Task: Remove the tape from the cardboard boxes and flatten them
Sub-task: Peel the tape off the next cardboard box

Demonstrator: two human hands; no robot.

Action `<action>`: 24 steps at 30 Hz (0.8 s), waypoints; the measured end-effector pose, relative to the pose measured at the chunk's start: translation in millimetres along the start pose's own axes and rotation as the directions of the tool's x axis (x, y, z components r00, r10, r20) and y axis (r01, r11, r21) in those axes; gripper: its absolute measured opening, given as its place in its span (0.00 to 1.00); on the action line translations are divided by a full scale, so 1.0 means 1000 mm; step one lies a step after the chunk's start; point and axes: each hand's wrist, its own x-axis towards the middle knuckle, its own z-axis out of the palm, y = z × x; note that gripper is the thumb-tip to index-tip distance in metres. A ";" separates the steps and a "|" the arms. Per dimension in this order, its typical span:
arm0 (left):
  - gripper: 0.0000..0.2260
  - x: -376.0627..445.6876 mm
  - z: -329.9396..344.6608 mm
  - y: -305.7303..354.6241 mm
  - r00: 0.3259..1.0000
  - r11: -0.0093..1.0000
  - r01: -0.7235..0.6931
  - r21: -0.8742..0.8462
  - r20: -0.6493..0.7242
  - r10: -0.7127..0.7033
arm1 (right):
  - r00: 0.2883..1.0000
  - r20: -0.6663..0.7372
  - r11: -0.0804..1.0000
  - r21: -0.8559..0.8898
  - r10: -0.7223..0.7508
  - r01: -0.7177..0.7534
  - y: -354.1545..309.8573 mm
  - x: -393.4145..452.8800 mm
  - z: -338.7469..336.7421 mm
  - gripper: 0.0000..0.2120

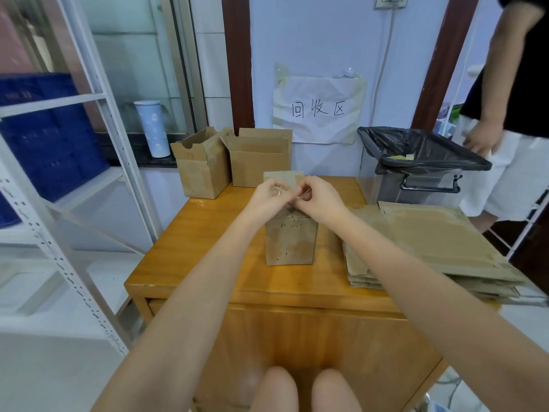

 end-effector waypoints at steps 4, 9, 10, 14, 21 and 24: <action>0.08 -0.002 -0.004 0.000 1.000 1.000 -0.010 0.017 -0.009 0.010 | 0.970 0.237 0.990 0.142 -0.054 0.021 0.002 -0.004 -0.011 0.22; 0.07 -0.001 -0.005 0.003 0.999 1.000 0.016 0.007 0.041 -0.017 | 0.975 0.216 0.919 0.372 0.055 -0.134 0.013 -0.004 -0.025 0.23; 0.07 -0.003 -0.005 0.003 0.999 1.000 0.005 0.000 0.042 -0.005 | 0.974 0.221 0.927 0.350 0.059 -0.136 0.014 -0.003 -0.025 0.23; 0.06 -0.005 -0.006 0.002 0.999 0.998 -0.032 -0.058 -0.024 0.031 | 0.971 0.237 0.953 0.288 0.023 -0.093 0.010 0.001 -0.022 0.17; 0.04 0.000 -0.001 -0.006 0.991 0.995 -0.065 -0.080 -0.118 0.056 | 0.972 0.232 0.948 0.305 0.021 -0.093 0.008 0.002 -0.021 0.15; 0.03 -0.002 0.000 -0.006 0.993 0.992 -0.053 -0.117 -0.113 0.040 | 0.969 0.246 0.950 0.297 0.018 -0.093 0.007 0.003 -0.023 0.11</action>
